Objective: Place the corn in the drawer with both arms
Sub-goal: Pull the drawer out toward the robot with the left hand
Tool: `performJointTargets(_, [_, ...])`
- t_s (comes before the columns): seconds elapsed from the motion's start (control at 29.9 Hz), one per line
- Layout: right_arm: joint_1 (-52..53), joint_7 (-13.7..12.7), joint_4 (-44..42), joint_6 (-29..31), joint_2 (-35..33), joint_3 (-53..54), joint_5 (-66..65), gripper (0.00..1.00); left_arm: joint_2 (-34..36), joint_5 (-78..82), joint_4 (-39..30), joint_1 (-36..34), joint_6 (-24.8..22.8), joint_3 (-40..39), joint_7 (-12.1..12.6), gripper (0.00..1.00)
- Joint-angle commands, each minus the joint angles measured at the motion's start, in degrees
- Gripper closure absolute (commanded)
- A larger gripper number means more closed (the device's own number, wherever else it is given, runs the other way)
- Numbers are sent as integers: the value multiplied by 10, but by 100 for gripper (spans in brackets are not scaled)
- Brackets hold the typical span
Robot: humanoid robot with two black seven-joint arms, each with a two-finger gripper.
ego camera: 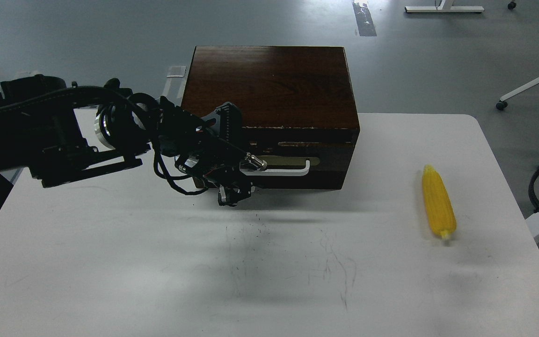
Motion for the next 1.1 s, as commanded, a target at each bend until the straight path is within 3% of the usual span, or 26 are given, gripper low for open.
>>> performJointTargets(0.0, [2, 1, -16, 0, -2, 10, 1, 0, 2, 0, -12, 2, 0, 0, 0, 61])
performJointTargets(1.07, [1, 1, -28, 0, -7, 10, 1, 0, 39, 0, -89, -1, -42, -2, 0, 61])
